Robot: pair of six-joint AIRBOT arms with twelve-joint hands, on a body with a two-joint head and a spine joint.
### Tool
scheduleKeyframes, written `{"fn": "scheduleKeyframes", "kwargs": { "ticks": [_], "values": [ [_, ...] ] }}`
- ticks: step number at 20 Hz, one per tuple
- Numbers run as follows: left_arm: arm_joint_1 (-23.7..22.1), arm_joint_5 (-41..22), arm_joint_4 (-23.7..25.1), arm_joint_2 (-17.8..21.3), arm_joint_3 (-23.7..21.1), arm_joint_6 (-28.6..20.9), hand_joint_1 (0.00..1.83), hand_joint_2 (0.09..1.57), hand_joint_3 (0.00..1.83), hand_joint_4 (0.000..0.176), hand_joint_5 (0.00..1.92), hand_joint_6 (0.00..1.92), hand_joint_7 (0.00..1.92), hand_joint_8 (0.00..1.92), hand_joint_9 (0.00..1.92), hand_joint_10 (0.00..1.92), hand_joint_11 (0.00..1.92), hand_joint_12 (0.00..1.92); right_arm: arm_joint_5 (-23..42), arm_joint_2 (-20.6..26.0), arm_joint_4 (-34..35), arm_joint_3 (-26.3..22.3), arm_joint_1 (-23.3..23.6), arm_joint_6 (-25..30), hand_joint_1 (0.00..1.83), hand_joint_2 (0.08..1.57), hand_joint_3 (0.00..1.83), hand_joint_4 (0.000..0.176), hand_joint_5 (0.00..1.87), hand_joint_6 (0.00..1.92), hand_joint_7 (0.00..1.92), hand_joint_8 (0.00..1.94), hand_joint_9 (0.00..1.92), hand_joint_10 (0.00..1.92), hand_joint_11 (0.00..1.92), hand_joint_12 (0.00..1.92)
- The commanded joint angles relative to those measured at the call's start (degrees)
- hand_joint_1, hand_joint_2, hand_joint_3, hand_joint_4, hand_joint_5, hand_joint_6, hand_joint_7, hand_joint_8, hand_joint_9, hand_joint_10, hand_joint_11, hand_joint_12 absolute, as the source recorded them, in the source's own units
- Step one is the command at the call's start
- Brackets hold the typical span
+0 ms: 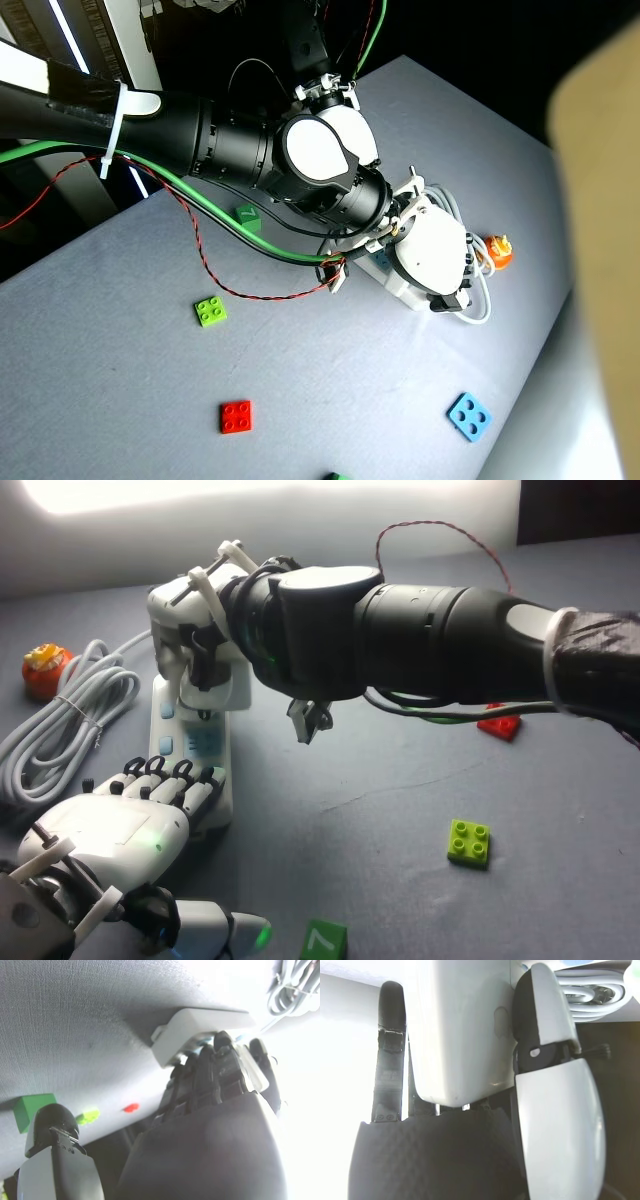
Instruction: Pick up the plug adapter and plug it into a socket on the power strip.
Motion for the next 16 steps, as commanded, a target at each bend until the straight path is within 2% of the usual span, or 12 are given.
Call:
{"fn": "scheduleKeyframes", "kwargs": {
  "ticks": [1,6,11,16],
  "values": [
    [0.08,0.89,-1.1,-0.61,-0.02,0.33,0.32,0.96,0.0,0.0,0.0,0.0,0.0,0.0,0.0,0.0,0.0,0.0,1.96,0.38,-1.27,-0.49,1.23,-0.09,1.07,1.01,0.0,0.0,0.78,0.0,0.84,0.0,0.82,0.0,0.36,1.11],
    [0.08,0.89,-1.1,-0.59,-0.06,0.33,0.3,0.97,0.0,0.0,0.0,0.0,0.0,0.0,0.0,0.0,0.0,0.0,1.97,2.92,-1.28,-4.36,2.41,-1.22,1.04,1.03,0.0,0.0,0.73,0.0,0.77,0.0,0.75,0.0,0.26,1.14],
    [-0.31,0.89,-1.11,-0.24,-0.08,0.04,0.28,0.96,0.0,0.0,0.0,0.0,0.0,0.0,0.0,0.0,0.0,0.0,1.96,6.13,-1.31,-8.19,4.49,-1.34,1.04,1.02,0.0,0.0,0.7,0.0,0.75,0.0,0.73,0.0,0.25,1.14],
    [-1.27,1.62,-1.12,2.01,-0.34,-1.08,0.3,0.97,0.0,0.0,0.0,0.0,0.0,0.0,0.0,0.0,0.0,0.0,3.54,12.1,-1.32,-15.3,6.98,-1.35,1.04,1.02,0.0,0.0,0.7,0.0,0.74,0.0,0.72,0.0,0.23,1.14]
  ]
}}
